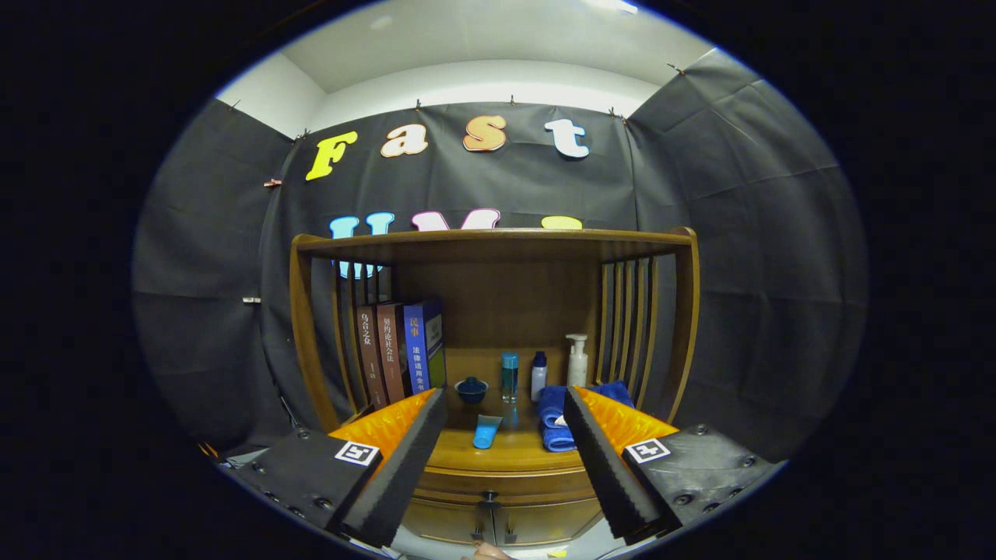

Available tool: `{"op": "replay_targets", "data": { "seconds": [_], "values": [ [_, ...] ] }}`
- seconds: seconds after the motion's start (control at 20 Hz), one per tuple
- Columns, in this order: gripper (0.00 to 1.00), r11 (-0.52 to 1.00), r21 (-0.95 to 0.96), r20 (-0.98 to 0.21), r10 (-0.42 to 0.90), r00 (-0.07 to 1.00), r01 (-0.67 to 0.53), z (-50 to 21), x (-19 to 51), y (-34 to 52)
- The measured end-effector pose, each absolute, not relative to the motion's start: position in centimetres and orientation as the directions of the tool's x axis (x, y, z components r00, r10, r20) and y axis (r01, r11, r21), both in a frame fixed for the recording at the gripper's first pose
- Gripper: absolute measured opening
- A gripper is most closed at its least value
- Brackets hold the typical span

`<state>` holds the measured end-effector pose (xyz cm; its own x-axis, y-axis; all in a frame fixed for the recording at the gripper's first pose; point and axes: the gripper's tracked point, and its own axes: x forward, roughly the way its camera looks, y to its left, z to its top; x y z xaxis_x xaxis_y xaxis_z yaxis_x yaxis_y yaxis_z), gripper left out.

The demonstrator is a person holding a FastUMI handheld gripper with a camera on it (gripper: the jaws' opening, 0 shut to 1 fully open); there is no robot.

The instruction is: Pull open the drawer, take out the items inside it, and place them on the countertop above the cabinet.

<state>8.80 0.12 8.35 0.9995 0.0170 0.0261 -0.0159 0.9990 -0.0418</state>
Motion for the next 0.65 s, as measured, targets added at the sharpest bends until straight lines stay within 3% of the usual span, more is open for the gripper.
{"op": "replay_targets", "data": {
  "seconds": [0.65],
  "values": [
    [0.99, 0.999, -0.045, 0.038, 0.019, 0.999, -0.017, 8.67, 7.91, 0.37]
  ]
}}
